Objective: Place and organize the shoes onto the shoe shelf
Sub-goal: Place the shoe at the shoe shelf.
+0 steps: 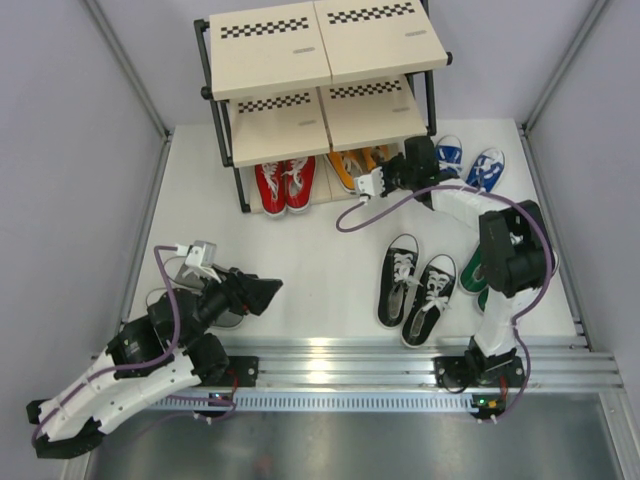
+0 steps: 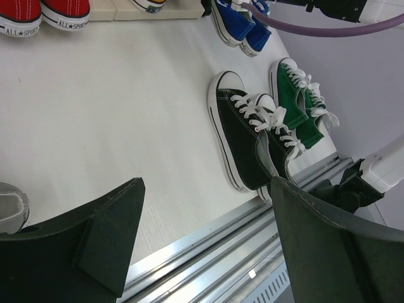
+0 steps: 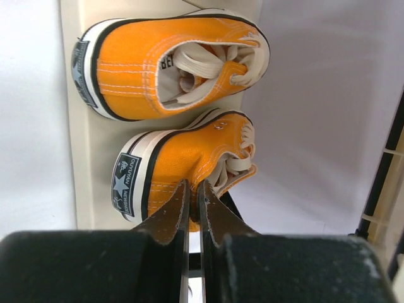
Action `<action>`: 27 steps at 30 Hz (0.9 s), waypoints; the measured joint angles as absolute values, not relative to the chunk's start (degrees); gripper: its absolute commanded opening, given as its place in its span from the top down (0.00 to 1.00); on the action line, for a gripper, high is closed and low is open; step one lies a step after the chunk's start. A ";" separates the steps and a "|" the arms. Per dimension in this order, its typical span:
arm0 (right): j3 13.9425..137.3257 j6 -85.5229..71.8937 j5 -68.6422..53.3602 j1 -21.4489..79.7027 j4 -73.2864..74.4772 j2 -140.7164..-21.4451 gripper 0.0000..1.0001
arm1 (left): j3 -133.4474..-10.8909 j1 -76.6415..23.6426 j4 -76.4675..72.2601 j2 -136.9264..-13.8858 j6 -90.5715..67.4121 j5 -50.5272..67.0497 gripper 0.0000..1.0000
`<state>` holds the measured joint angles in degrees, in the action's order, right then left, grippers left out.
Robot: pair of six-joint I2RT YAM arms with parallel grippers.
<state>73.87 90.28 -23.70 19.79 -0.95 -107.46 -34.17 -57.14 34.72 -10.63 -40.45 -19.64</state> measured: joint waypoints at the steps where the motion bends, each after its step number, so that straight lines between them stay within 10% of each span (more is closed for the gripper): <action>1: 73.45 90.43 -23.92 19.79 -1.26 -107.46 1.00 | -34.11 -57.14 34.74 -10.63 -40.45 -19.64 0.14; 27: 68.95 93.69 -24.14 20.12 -2.52 -107.53 0.85 | -34.00 -57.14 34.76 -10.59 -40.45 -20.01 0.13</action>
